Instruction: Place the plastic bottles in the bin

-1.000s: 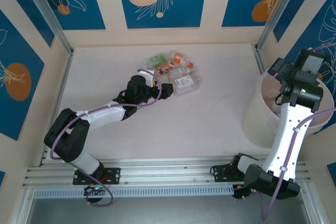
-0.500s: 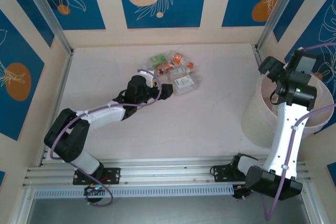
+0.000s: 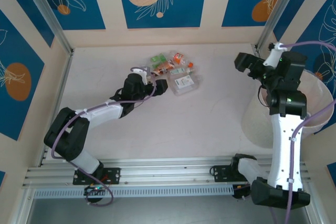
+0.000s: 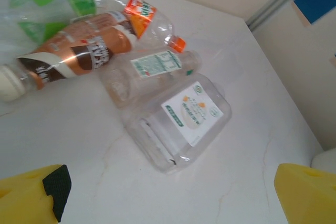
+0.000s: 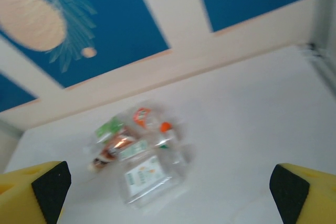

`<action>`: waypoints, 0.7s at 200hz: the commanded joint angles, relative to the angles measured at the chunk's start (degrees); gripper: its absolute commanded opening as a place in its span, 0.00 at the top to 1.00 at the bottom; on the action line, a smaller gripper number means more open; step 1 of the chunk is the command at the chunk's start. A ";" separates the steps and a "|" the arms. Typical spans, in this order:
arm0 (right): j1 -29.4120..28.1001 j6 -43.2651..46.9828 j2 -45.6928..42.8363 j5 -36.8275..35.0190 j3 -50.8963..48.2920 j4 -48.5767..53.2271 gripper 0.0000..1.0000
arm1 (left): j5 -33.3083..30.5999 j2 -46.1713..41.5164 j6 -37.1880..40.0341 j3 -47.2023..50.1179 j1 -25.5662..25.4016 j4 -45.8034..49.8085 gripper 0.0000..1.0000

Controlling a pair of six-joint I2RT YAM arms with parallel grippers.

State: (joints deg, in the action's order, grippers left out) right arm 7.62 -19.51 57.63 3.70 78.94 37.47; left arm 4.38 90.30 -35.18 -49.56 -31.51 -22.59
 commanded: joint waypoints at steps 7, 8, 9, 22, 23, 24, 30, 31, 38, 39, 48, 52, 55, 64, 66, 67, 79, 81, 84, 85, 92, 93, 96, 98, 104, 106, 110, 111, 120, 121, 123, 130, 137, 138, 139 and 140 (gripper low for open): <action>-7.79 1.59 2.81 3.60 0.18 -5.12 0.01 | 1.24 1.43 -4.61 0.05 2.94 2.53 0.00; -8.10 1.63 3.00 3.51 0.17 -5.17 0.01 | 1.33 1.49 -4.62 -0.02 3.03 2.67 0.00; -8.38 1.69 3.19 3.29 0.17 -5.28 0.00 | 1.46 1.52 -4.67 -0.10 3.12 2.92 0.00; -11.88 2.29 5.22 0.35 0.42 -6.23 0.00 | 1.94 2.17 -4.66 -1.83 3.86 6.57 0.00; -12.12 2.28 5.35 0.17 0.43 -6.30 0.00 | 1.94 2.25 -4.52 -1.97 3.88 6.84 0.00; -12.38 2.37 5.50 -0.05 0.43 -6.42 0.00 | 1.99 2.38 -4.40 -2.22 3.90 7.16 0.00; -13.59 2.37 6.24 -1.15 0.35 -6.97 0.01 | 1.75 2.94 -3.00 -3.62 3.99 9.55 0.00; -13.77 2.37 6.43 -1.50 0.35 -7.06 0.01 | 1.67 3.03 -2.76 -3.88 4.00 9.96 0.00; -15.04 2.41 7.47 -3.03 0.24 -7.57 0.01 | 0.69 3.88 -0.41 -6.29 4.00 13.91 0.00; -15.29 2.43 7.53 -3.24 0.16 -7.67 0.00 | 0.57 3.99 -0.06 -6.62 4.04 14.47 0.00; -16.69 1.99 8.62 -4.84 -0.20 -8.44 0.00 | -1.56 5.13 4.01 -9.75 4.04 18.84 0.00; -17.30 1.86 8.92 -5.28 -0.38 -8.69 0.01 | -2.67 5.75 5.93 -10.78 4.14 20.06 0.00; -17.48 1.84 9.11 -5.48 -0.55 -8.87 0.01 | -3.47 6.09 7.38 -11.40 4.20 20.78 0.00; -18.41 1.32 9.68 -6.10 -1.26 -9.38 0.01 | -4.30 7.24 10.88 -13.58 4.77 22.47 0.00; -18.53 1.25 9.80 -6.22 -1.40 -9.51 0.00 | -4.19 7.51 11.75 -13.99 4.96 22.78 0.00; -18.61 1.24 9.88 -6.23 -1.45 -9.56 0.00 | -4.11 7.61 12.08 -14.21 5.05 22.90 0.00; -19.12 0.92 10.05 -6.41 -2.31 -9.94 0.00 | -3.38 9.14 16.50 -16.62 6.13 24.15 0.00; -19.19 0.87 10.05 -6.49 -2.47 -9.96 0.00 | -3.27 9.48 17.24 -17.02 6.29 24.30 0.00; -19.28 0.80 10.05 -6.63 -2.72 -9.95 0.00 | -3.18 9.91 18.29 -17.54 6.48 24.60 0.00; -19.29 0.79 10.05 -6.66 -2.73 -9.96 0.00 | -3.17 10.08 18.74 -17.83 6.51 24.74 0.00; -19.32 0.62 9.96 -6.86 -3.24 -9.96 0.01 | -3.30 11.35 20.95 -19.36 6.95 25.91 0.01; -19.31 0.66 9.92 -6.91 -3.30 -9.92 0.01 | -3.36 11.54 21.30 -19.70 7.01 26.23 0.01; -19.34 0.68 9.84 -7.02 -3.48 -9.76 0.00 | -3.66 12.22 21.91 -20.42 7.13 26.92 0.02; -19.34 0.63 9.73 -7.04 -3.58 -9.74 0.00 | -3.78 12.61 22.15 -21.09 7.29 27.58 0.02; -19.33 0.76 9.49 -7.32 -3.92 -9.62 0.01 | -3.95 14.15 22.78 -23.12 7.71 29.80 0.04; -19.38 0.78 9.43 -7.38 -4.04 -9.55 0.00 | -3.90 14.65 22.96 -23.85 7.87 30.59 0.05; -19.45 0.83 9.20 -7.54 -4.25 -9.39 0.00 | -3.46 15.64 23.20 -25.34 8.22 32.16 0.07; -19.42 0.81 9.19 -7.56 -4.28 -9.37 0.01 | -3.35 15.89 23.30 -25.68 8.30 32.43 0.07; -19.41 0.96 8.60 -7.84 -4.80 -9.24 0.00 | -2.02 18.08 24.29 -28.09 8.94 34.37 0.10; -19.40 0.96 8.53 -7.84 -4.87 -9.21 0.01 | -1.88 18.29 24.41 -28.38 8.97 34.55 0.11; -19.44 1.01 8.33 -7.90 -4.90 -9.25 0.01 | -1.67 18.61 24.71 -28.81 9.02 34.78 0.11; -19.44 1.05 7.77 -8.09 -5.36 -9.23 0.00 | -1.12 20.11 25.89 -30.33 9.17 35.40 0.13; -19.43 1.00 7.24 -8.31 -5.82 -9.26 0.00 | -0.59 21.71 27.02 -31.90 9.18 35.99 0.15; -19.41 0.98 7.15 -8.34 -5.86 -9.26 0.00 | -0.55 21.95 27.15 -32.21 9.18 36.15 0.15; -19.45 1.01 7.06 -8.35 -5.92 -9.30 0.00 | -0.53 22.16 27.29 -32.50 9.18 36.31 0.15; -19.47 1.03 7.02 -8.31 -6.00 -9.28 0.00 | -0.48 22.44 27.46 -32.78 9.14 36.39 0.15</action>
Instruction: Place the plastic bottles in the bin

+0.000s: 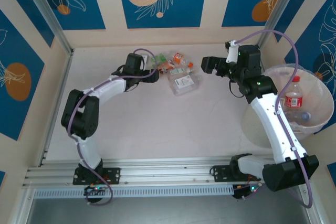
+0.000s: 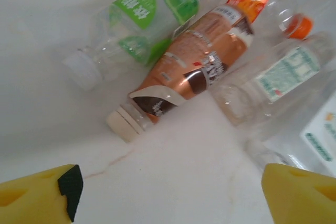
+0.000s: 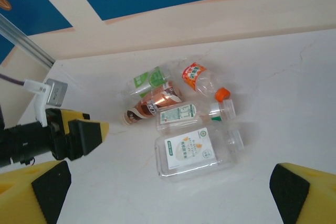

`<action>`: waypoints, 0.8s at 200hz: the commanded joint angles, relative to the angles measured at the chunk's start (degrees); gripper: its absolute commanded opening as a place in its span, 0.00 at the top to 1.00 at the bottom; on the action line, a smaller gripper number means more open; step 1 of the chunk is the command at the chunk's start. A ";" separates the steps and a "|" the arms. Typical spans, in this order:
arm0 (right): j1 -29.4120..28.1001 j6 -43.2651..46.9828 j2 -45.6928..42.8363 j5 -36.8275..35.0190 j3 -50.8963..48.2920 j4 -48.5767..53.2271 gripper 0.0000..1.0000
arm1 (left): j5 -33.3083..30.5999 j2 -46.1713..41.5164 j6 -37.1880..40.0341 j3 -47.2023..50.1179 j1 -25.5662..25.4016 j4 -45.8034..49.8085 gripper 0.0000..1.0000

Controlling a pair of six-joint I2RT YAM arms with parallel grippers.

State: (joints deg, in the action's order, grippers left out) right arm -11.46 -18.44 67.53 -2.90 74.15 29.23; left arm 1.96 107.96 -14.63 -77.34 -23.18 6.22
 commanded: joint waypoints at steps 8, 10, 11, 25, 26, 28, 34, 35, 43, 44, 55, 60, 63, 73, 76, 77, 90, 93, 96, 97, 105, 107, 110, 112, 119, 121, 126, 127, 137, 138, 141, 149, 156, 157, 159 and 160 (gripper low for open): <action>-0.46 -0.09 -3.46 -1.79 -1.80 -1.19 0.00 | 1.88 6.70 7.63 -7.44 0.85 8.97 0.17; -0.39 -0.15 -3.57 -1.77 -1.92 -1.26 0.00 | 1.73 7.30 7.72 -8.12 0.92 9.38 0.18; -0.40 -0.17 -3.64 -1.77 -1.96 -1.32 0.00 | 1.64 7.54 7.70 -8.46 0.84 9.53 0.18; -0.39 -0.11 -4.48 -1.87 -2.72 -1.45 0.00 | 1.05 11.25 7.46 -12.91 1.10 12.36 0.19; -0.39 -0.15 -4.54 -1.90 -2.75 -1.41 0.00 | 1.04 11.50 7.40 -13.27 1.11 12.52 0.19; -0.38 -0.16 -4.63 -1.93 -2.84 -1.40 0.00 | 1.03 11.99 7.33 -13.78 1.12 12.68 0.19; -0.42 -0.11 -4.92 -1.94 -3.08 -1.33 0.00 | 1.16 13.18 7.11 -15.16 1.12 13.22 0.19; -0.37 -0.07 -5.02 -1.94 -3.11 -1.31 0.00 | 1.18 13.34 7.09 -15.40 1.12 13.26 0.19; -0.30 0.11 -5.27 -2.09 -3.35 -1.15 0.00 | 1.76 14.76 7.00 -16.93 1.07 13.59 0.20; -0.31 0.13 -5.29 -2.10 -3.37 -1.09 0.00 | 1.84 14.97 6.99 -17.08 1.10 13.66 0.20; -0.31 0.48 -5.64 -2.29 -3.40 -0.71 0.00 | 2.52 16.56 6.71 -18.82 1.12 14.00 0.21; -0.27 0.56 -5.80 -2.50 -3.41 -0.46 0.01 | 2.30 17.23 6.48 -19.34 1.12 14.07 0.21; -0.27 0.58 -5.90 -2.61 -3.44 -0.32 0.00 | 2.00 17.45 6.23 -19.64 1.12 14.15 0.21; -0.30 0.81 -6.24 -2.85 -3.40 0.07 0.01 | 0.57 18.38 5.53 -19.98 1.10 14.04 0.21; -0.25 0.84 -6.39 -2.90 -3.40 0.14 0.00 | 0.18 18.48 5.34 -20.03 1.12 13.97 0.21; -0.28 0.85 -6.41 -2.95 -3.44 0.17 0.00 | 0.08 18.50 5.29 -20.04 1.12 13.89 0.21; -0.27 1.23 -7.00 -3.16 -3.58 0.28 0.00 | -0.59 19.20 4.71 -19.96 1.12 13.48 0.21; -0.27 1.22 -7.12 -3.21 -3.64 0.28 0.01 | -0.45 19.42 4.70 -19.96 1.12 13.35 0.21; -0.25 1.21 -7.15 -3.25 -3.66 0.31 0.00 | -0.20 19.51 4.75 -20.03 1.10 13.33 0.21; -0.28 1.21 -7.24 -3.25 -3.66 0.30 0.00 | -0.11 19.58 4.72 -19.99 1.11 13.27 0.21; -0.25 1.46 -7.42 -3.39 -3.68 0.38 0.01 | 0.85 20.09 5.03 -20.15 1.14 13.17 0.21; -0.30 1.40 -7.41 -3.36 -3.69 0.38 0.00 | 1.10 20.22 5.18 -20.25 1.12 13.09 0.21; -0.23 1.52 -7.52 -3.42 -3.68 0.46 0.00 | 1.37 20.44 5.30 -20.27 1.12 13.12 0.21; -0.25 1.53 -7.55 -3.43 -3.69 0.54 0.01 | 1.62 20.58 5.47 -20.34 1.12 13.12 0.22; -0.29 1.56 -7.74 -3.60 -3.75 0.60 0.01 | 2.25 21.00 5.87 -20.55 1.11 13.28 0.23; -0.26 1.52 -7.76 -3.61 -3.77 0.59 0.00 | 2.44 21.18 5.94 -20.61 1.09 13.33 0.24; -0.24 1.56 -7.76 -3.62 -3.79 0.71 0.01 | 3.00 21.41 6.24 -20.74 1.07 13.39 0.26; -0.23 1.60 -7.81 -3.61 -3.82 0.68 0.00 | 3.12 21.45 6.31 -20.79 1.10 13.43 0.26; -0.29 1.59 -7.79 -3.68 -3.75 0.82 0.00 | 4.40 21.51 6.71 -20.53 1.12 13.29 0.30; -0.26 1.57 -7.82 -3.73 -3.75 0.82 0.00 | 4.56 21.51 6.81 -20.46 1.07 13.20 0.31; -0.24 1.60 -7.88 -3.78 -3.77 0.90 0.00 | 4.97 21.52 6.90 -20.36 1.10 13.08 0.32; -0.24 1.58 -7.94 -3.85 -3.76 0.95 0.01 | 5.93 21.40 7.25 -19.84 1.03 12.60 0.34; -0.24 1.55 -7.94 -3.97 -3.83 1.00 0.00 | 6.53 21.16 7.66 -19.21 0.90 12.04 0.36; -0.28 1.51 -7.94 -3.96 -3.83 1.00 0.00 | 6.59 21.11 7.72 -19.14 0.92 11.96 0.36; -0.24 1.50 -7.94 -4.00 -3.84 1.00 0.00 | 6.71 20.96 7.81 -18.89 0.89 11.73 0.36; -0.28 1.53 -7.94 -4.03 -3.84 1.00 0.00 | 6.73 20.97 7.92 -18.81 0.87 11.63 0.37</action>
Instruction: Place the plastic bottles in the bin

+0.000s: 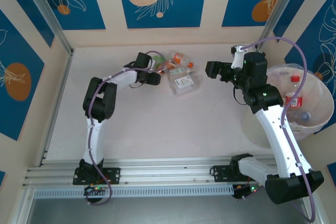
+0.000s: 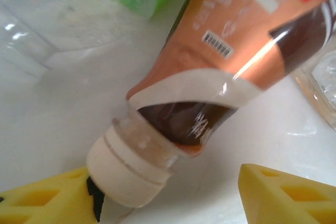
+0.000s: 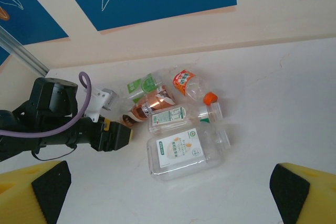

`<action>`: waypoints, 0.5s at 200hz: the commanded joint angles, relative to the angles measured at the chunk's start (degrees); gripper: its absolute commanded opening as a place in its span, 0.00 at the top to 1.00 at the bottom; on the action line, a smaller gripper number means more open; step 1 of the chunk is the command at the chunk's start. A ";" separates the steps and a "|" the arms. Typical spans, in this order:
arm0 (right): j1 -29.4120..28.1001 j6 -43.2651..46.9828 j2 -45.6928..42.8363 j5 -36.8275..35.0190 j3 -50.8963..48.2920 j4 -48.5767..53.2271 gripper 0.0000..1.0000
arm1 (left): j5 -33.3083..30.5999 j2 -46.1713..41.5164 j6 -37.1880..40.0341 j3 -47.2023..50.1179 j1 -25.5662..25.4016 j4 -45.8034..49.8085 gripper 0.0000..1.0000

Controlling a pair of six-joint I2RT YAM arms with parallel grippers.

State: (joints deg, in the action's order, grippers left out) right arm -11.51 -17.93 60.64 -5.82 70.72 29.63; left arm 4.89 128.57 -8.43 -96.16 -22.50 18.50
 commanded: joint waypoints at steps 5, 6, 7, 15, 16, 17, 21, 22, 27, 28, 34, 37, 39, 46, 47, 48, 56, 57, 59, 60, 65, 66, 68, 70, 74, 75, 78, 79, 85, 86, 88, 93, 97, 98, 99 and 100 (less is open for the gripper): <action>-0.26 0.99 -1.05 -1.12 -0.45 0.54 0.00 | 4.18 0.19 2.11 0.61 0.10 -1.09 0.38; -0.22 1.02 -1.05 -1.12 -0.43 0.57 0.00 | 4.26 0.15 2.19 0.75 0.10 -1.18 0.39; -0.24 1.04 -1.05 -1.12 -0.42 0.55 0.00 | 4.30 0.08 2.28 0.86 0.14 -1.36 0.39; -0.27 0.93 -1.06 -1.12 -0.43 0.58 0.00 | 4.96 -0.30 2.81 1.76 0.01 -2.13 0.40; -0.27 0.90 -1.05 -1.12 -0.46 0.59 0.00 | 5.00 -0.37 2.85 1.85 0.00 -2.19 0.40; -0.27 0.94 -1.05 -1.12 -0.48 0.51 0.00 | 5.07 -0.40 2.91 1.94 -0.04 -2.30 0.40; -0.20 0.90 -0.98 -1.12 -0.54 0.48 0.01 | 5.46 -0.65 3.16 2.42 -0.15 -2.64 0.40; -0.24 0.89 -0.97 -1.12 -0.56 0.46 0.00 | 5.56 -0.72 3.20 2.58 -0.16 -2.66 0.40; -0.24 0.87 -0.96 -1.07 -0.50 0.45 0.01 | 6.02 -1.12 3.60 3.32 -0.22 -3.16 0.39; -0.25 0.83 -0.96 -1.05 -0.50 0.44 0.01 | 6.10 -1.22 3.68 3.51 -0.24 -3.32 0.38; -0.22 0.88 -0.88 -1.03 -0.52 0.43 0.00 | 6.09 -1.81 4.01 4.57 -0.34 -4.23 0.35; -0.21 0.92 -0.88 -1.03 -0.49 0.50 0.00 | 5.58 -2.10 4.06 5.20 -0.43 -4.74 0.33; -0.25 0.87 -0.88 -1.03 -0.47 0.47 0.00 | 5.16 -2.34 4.04 5.55 -0.50 -5.11 0.31; -0.26 0.93 -0.79 -1.04 -0.41 0.51 0.00 | 2.68 -2.78 3.66 6.29 -0.56 -5.73 0.25; -0.22 0.90 -0.79 -1.08 -0.41 0.47 0.00 | 2.37 -2.79 3.54 6.36 -0.59 -5.70 0.25; -0.24 0.94 -0.79 -1.10 -0.41 0.45 0.00 | 2.04 -2.80 3.43 6.35 -0.60 -5.69 0.24; -0.27 1.03 -0.66 -1.11 -0.24 0.53 0.01 | -1.03 -2.37 2.71 5.61 -0.46 -4.67 0.20; -0.27 1.04 -0.64 -1.12 -0.23 0.53 0.00 | -1.29 -2.28 2.67 5.49 -0.45 -4.51 0.20; -0.23 1.05 -0.62 -1.05 -0.23 0.59 0.00 | -1.79 -2.10 2.59 5.05 -0.40 -3.97 0.20; -0.25 1.06 -0.66 -1.04 -0.27 0.55 0.00 | -2.02 -2.01 2.56 4.86 -0.37 -3.72 0.20; -0.20 1.05 -0.61 -1.12 -0.20 0.50 0.00 | -2.93 -1.19 2.47 3.67 -0.28 -2.52 0.20; -0.24 1.06 -0.61 -1.07 -0.17 0.51 0.01 | -3.07 -1.03 2.46 3.38 -0.27 -2.29 0.20; -0.24 1.04 -0.59 -1.04 -0.17 0.47 0.00 | -3.29 -0.71 2.45 2.89 -0.26 -1.73 0.20; -0.22 1.10 -0.56 -1.03 -0.15 0.44 0.00 | -3.52 -0.39 2.47 2.40 -0.22 -1.30 0.20; -0.21 1.09 -0.52 -0.95 -0.16 0.50 0.00 | -3.67 0.22 2.38 1.31 -0.18 -0.41 0.20; -0.24 1.12 -0.52 -0.95 -0.20 0.51 0.01 | -3.66 0.38 2.37 1.05 -0.18 -0.23 0.20; -0.27 1.14 -0.48 -0.94 -0.07 0.50 0.00 | -3.59 0.89 2.45 0.15 -0.17 0.55 0.20; -0.27 1.14 -0.50 -0.94 -0.06 0.51 0.01 | -3.53 1.02 2.45 -0.14 -0.17 0.78 0.20; -0.20 1.16 -0.45 -0.94 -0.05 0.54 0.00 | -3.33 1.90 2.54 -1.49 -0.15 1.97 0.20; -0.19 1.20 -0.44 -0.90 -0.05 0.53 0.00 | -3.27 2.01 2.54 -1.71 -0.16 2.15 0.20; -0.21 1.23 -0.44 -0.87 0.01 0.59 0.00 | -3.16 2.25 2.56 -2.09 -0.17 2.46 0.20; -0.21 1.17 -0.46 -0.93 0.03 0.64 0.01 | -3.21 2.81 2.47 -3.07 -0.17 3.06 0.20; -0.21 1.30 -0.52 -0.94 0.03 0.61 0.00 | -3.26 3.20 2.41 -3.78 -0.18 3.43 0.20; -0.24 1.27 -0.52 -0.94 0.03 0.61 0.00 | -3.28 3.28 2.39 -3.91 -0.18 3.54 0.20; -0.21 1.30 -0.52 -0.99 0.03 0.65 0.00 | -3.34 3.36 2.37 -4.06 -0.18 3.64 0.20; -0.20 1.31 -0.52 -0.96 0.03 0.67 0.00 | -3.36 3.40 2.32 -4.18 -0.17 3.64 0.20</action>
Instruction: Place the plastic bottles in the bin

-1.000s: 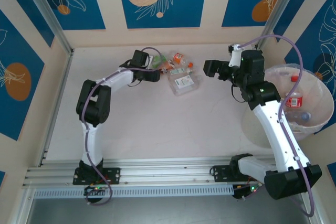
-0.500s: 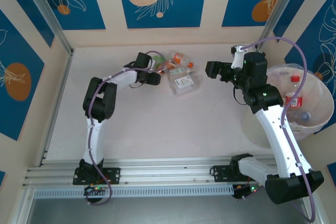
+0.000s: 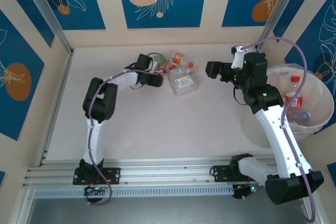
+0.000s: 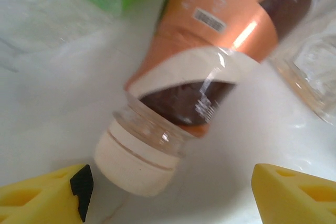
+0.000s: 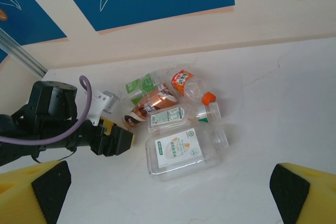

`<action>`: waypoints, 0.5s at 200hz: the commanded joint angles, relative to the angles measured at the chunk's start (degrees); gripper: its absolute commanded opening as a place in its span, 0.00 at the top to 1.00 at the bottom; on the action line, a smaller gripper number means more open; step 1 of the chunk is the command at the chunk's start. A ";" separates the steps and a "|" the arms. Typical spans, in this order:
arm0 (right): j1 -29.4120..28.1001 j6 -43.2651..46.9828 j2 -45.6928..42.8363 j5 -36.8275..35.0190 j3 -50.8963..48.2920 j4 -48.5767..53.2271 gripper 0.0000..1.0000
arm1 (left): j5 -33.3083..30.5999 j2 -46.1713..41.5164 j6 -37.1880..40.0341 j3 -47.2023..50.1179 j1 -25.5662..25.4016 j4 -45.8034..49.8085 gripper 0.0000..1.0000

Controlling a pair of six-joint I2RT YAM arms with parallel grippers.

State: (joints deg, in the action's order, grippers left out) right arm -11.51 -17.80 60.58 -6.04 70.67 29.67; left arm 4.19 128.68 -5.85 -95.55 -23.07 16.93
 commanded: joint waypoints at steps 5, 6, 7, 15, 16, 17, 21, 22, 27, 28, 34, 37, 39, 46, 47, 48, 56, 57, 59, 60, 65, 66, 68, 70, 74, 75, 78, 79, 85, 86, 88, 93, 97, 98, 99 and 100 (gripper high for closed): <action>-0.17 1.19 -0.42 -0.81 0.12 0.74 0.01 | -2.78 3.67 -0.22 -5.41 0.39 5.45 0.21; -0.13 1.19 -0.44 -0.81 0.14 0.74 0.01 | -2.83 3.72 -0.22 -5.51 0.39 5.42 0.21; -0.16 1.23 -0.45 -0.81 0.15 0.74 0.01 | -2.85 3.83 -0.22 -5.69 0.44 5.50 0.21; -0.18 1.27 -0.49 -0.85 0.15 0.84 0.00 | -2.59 4.29 -0.21 -6.42 0.39 5.66 0.22; -0.18 1.32 -0.52 -0.88 0.16 0.83 0.00 | -2.51 4.38 -0.21 -6.50 0.39 5.75 0.22; -0.18 1.34 -0.58 -0.89 0.12 0.83 0.00 | -2.38 4.38 -0.17 -6.63 0.39 5.75 0.22; -0.14 1.36 -0.63 -0.94 0.16 0.90 0.00 | -1.84 4.60 -0.09 -6.96 0.39 5.84 0.23; -0.16 1.32 -0.68 -0.92 0.16 0.95 0.00 | -1.70 4.67 -0.07 -7.04 0.39 5.88 0.23; -0.23 1.30 -0.72 -1.03 0.17 0.96 0.00 | -0.92 4.87 0.06 -7.26 0.32 5.93 0.24; -0.25 1.38 -0.72 -1.01 0.17 0.98 0.01 | -0.75 4.93 0.05 -7.32 0.31 5.93 0.24; -0.18 1.44 -0.76 -1.15 0.10 1.00 0.01 | -0.02 5.11 0.05 -7.59 0.26 6.02 0.25; -0.18 1.53 -0.85 -1.21 0.08 1.09 0.01 | 0.26 5.22 0.12 -7.72 0.22 6.08 0.26; -0.18 1.54 -0.82 -1.31 0.08 1.16 0.01 | 0.46 5.30 0.20 -7.72 0.22 6.03 0.26; -0.18 1.62 -0.87 -1.42 0.02 1.09 0.01 | 0.87 5.35 0.47 -7.89 0.04 6.18 0.27; -0.18 1.58 -0.89 -1.42 0.00 1.09 0.00 | 0.94 5.39 0.52 -7.90 0.04 6.18 0.27; -0.18 1.56 -0.94 -1.47 0.00 1.09 0.00 | 0.97 5.37 0.59 -7.90 0.04 6.18 0.27; -0.16 1.64 -0.91 -1.58 -0.01 1.16 0.00 | 1.45 5.35 0.95 -7.98 -0.02 6.10 0.29; -0.13 1.68 -0.90 -1.59 -0.05 1.12 0.00 | 1.53 5.35 0.98 -7.99 -0.03 6.14 0.29; -0.17 1.71 -0.97 -1.60 -0.04 1.10 0.00 | 1.66 5.42 1.07 -7.99 -0.04 6.11 0.30; -0.17 1.71 -0.98 -1.60 -0.07 1.14 0.00 | 1.73 5.38 1.13 -7.99 -0.04 6.10 0.30; -0.18 1.75 -0.90 -1.61 -0.10 1.10 0.01 | 2.07 5.38 1.41 -7.99 -0.13 5.96 0.32; -0.18 1.73 -0.90 -1.61 -0.10 1.09 0.00 | 2.15 5.36 1.48 -7.99 -0.13 5.99 0.32; -0.18 1.74 -0.90 -1.60 -0.10 1.09 0.00 | 2.32 5.40 1.59 -7.99 -0.13 5.98 0.33; -0.12 1.73 -0.83 -1.60 -0.10 1.09 0.01 | 2.43 5.36 1.68 -7.99 -0.18 5.98 0.33; -0.17 1.80 -0.86 -1.60 -0.10 1.17 0.00 | 2.60 5.42 1.92 -8.03 -0.26 5.92 0.35; -0.17 1.80 -0.88 -1.60 -0.14 1.13 0.00 | 2.63 5.43 1.99 -8.01 -0.24 5.88 0.35; -0.15 1.73 -0.83 -1.60 -0.19 1.14 0.00 | 2.72 5.36 2.10 -8.05 -0.33 5.91 0.37; -0.16 1.68 -0.86 -1.56 -0.19 1.12 0.00 | 2.74 5.40 2.17 -8.06 -0.37 5.87 0.37; -0.17 1.67 -0.83 -1.54 -0.27 1.06 0.01 | 2.76 5.31 2.48 -8.07 -0.55 5.90 0.40; -0.13 1.70 -0.82 -1.53 -0.27 1.03 0.01 | 2.76 5.28 2.54 -8.12 -0.56 5.87 0.40; -0.15 1.65 -0.86 -1.52 -0.27 1.01 0.00 | 2.76 5.27 2.65 -8.09 -0.64 5.84 0.41; -0.17 1.61 -0.88 -1.56 -0.40 1.00 0.00 | 2.63 5.23 2.87 -7.99 -0.82 5.85 0.43; -0.18 1.61 -0.90 -1.59 -0.41 1.04 0.00 | 2.51 5.13 3.10 -7.87 -0.96 5.89 0.45; -0.18 1.62 -0.90 -1.55 -0.43 1.02 0.00 | 2.50 5.15 3.20 -7.84 -0.98 5.90 0.46; -0.18 1.63 -0.90 -1.54 -0.48 1.06 0.00 | 2.45 5.12 3.25 -7.83 -1.04 5.91 0.46; -0.14 1.58 -0.90 -1.57 -0.51 1.07 0.00 | 2.43 5.10 3.27 -7.82 -1.07 5.92 0.47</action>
State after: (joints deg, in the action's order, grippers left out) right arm -11.51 -16.93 60.58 -6.33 70.67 30.28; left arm 4.56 132.51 -4.32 -102.06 -23.18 20.69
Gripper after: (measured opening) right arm 0.995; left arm 0.575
